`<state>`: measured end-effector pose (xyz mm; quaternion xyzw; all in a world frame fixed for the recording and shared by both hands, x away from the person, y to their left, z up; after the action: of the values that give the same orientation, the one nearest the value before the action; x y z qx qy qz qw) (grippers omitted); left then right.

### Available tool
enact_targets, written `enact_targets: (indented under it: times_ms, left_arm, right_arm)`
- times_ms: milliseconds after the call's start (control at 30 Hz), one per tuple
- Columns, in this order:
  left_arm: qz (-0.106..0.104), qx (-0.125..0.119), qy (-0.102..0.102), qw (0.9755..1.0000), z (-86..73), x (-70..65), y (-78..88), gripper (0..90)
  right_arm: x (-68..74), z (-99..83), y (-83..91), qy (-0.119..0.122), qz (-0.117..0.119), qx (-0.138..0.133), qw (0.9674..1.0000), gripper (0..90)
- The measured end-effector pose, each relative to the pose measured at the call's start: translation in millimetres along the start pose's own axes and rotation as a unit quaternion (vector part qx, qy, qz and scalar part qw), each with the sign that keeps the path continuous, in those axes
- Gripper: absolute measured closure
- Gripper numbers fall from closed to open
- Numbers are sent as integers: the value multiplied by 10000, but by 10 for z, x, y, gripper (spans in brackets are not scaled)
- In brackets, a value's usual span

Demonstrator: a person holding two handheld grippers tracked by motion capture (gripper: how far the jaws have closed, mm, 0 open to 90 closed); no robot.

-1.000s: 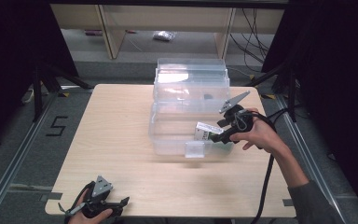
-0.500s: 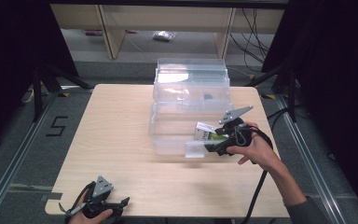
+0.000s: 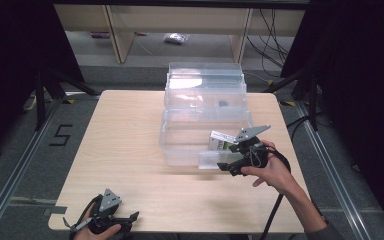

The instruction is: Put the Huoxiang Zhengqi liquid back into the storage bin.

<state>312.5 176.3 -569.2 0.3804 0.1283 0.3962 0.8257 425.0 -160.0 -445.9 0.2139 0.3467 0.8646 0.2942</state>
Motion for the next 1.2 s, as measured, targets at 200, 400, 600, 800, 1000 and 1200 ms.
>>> enact_targets:
  times_ms: [200,400,600,800,1000,1200]
  left_arm:
    - [-6,21,-42,10000,-3,3,2,153]
    - [9,10,-17,10000,0,1,2,153]
    - [-7,6,-11,10000,4,-1,6,153]
    - [21,-10,-8,10000,8,3,5,153]
    - [37,-50,63,10000,18,-7,-4,153]
    - [-19,-54,13,10000,19,-16,6,153]
  right_arm:
    - [84,-82,-18,-72,90,-49,9999,223]
    - [147,-176,-16,-44,92,-39,9999,214]
    - [221,-291,-70,-63,243,-27,9997,212]
    - [252,-395,-106,-154,118,14,9998,211]
    - [300,-469,-166,7,129,-21,9999,210]
    - [328,-561,-189,-55,60,104,9999,211]
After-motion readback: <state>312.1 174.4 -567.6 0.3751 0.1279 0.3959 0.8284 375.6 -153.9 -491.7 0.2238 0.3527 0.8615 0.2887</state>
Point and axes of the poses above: each handheld gripper's, and its own axes: y roughly backward along the jaws, z roughly out of its top, x roughly to its left, the point moved 8 cm from there along -y, roughly forward along the jaws, and after that the axes turned 9 degrees about -y, right-handed, at the moved point
